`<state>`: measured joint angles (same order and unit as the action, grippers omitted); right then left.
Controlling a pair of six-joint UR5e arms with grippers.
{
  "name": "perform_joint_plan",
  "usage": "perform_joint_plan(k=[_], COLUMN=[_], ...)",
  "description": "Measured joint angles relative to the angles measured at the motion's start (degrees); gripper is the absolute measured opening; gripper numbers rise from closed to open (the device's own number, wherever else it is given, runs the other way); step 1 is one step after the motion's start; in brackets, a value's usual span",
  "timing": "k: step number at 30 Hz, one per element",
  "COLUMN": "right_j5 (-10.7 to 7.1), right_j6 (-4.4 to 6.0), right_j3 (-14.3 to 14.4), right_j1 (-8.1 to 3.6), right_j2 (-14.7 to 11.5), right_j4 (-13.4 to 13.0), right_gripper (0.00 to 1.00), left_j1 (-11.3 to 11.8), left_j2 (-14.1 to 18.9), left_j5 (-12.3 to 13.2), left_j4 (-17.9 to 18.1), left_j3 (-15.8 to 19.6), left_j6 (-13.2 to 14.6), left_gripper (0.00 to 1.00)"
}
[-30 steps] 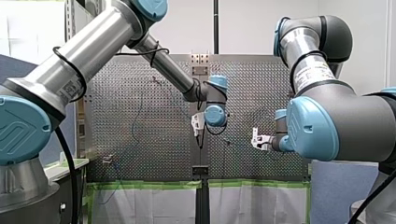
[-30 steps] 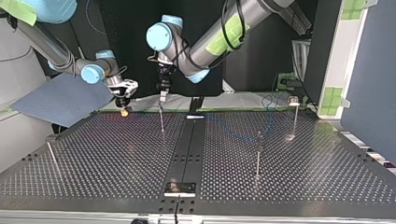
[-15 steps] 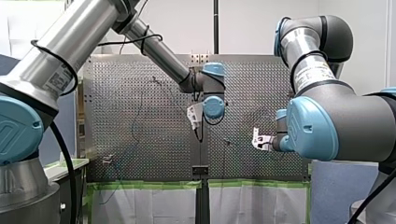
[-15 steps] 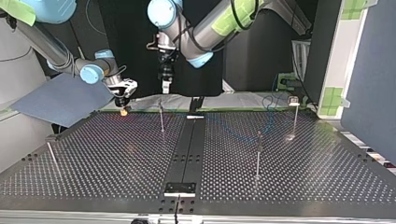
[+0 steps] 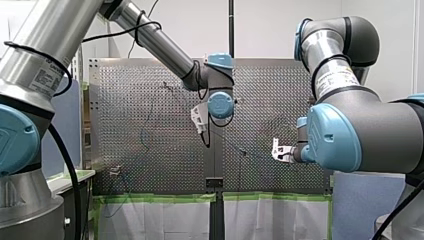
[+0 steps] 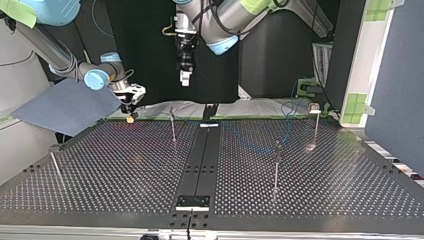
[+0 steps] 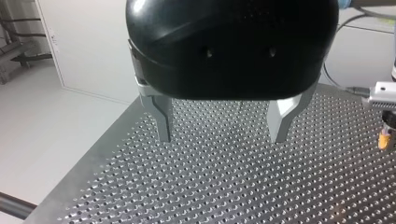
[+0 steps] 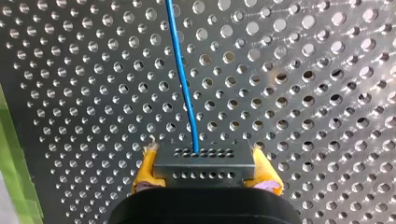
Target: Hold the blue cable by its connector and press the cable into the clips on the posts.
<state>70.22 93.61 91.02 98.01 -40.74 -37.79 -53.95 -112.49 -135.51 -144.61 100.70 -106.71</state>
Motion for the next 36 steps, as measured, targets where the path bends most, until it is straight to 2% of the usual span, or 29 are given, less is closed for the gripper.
perform_joint_plan(k=[5, 12, 17, 22, 29, 32, 36], right_j5=[0.79, 1.02, 1.03, 1.07, 1.47, 1.68, 0.83], right_j6=[-0.68, -1.30, -3.04, -3.87, -4.03, -4.09, -4.63], right_j3=[-0.01, 0.00, 0.00, 0.08, 0.98, 1.52, 1.81], right_j1=[-0.66, -1.10, -1.51, -1.73, -1.87, -1.93, -1.77], right_j2=[-0.07, -0.14, -0.60, -2.53, -5.94, -7.56, -9.94], right_j4=[1.07, 2.17, 3.48, 4.69, 5.18, 4.91, 4.57], right_gripper=[0.00, 0.00, 0.00, 0.00, 0.00, 0.00, 0.00], left_j1=[-0.65, -1.40, -1.87, -1.72, -2.06, -1.92, -1.81], left_j2=[2.61, 6.27, 8.87, 11.23, 14.94, 16.83, 18.77], left_j5=[-0.12, -0.07, -0.10, 1.14, 1.36, 1.23, 0.14], left_j4=[-1.15, -2.20, -1.60, 0.32, 3.98, 5.87, 8.20], left_j3=[2.62, 6.28, 8.87, 11.24, 14.96, 16.85, 19.14], left_j6=[-0.72, -2.13, -2.89, -3.88, -5.12, -4.18, -2.20], left_gripper=[1.00, 1.00, 1.00, 1.00, 1.00, 1.00, 1.00])
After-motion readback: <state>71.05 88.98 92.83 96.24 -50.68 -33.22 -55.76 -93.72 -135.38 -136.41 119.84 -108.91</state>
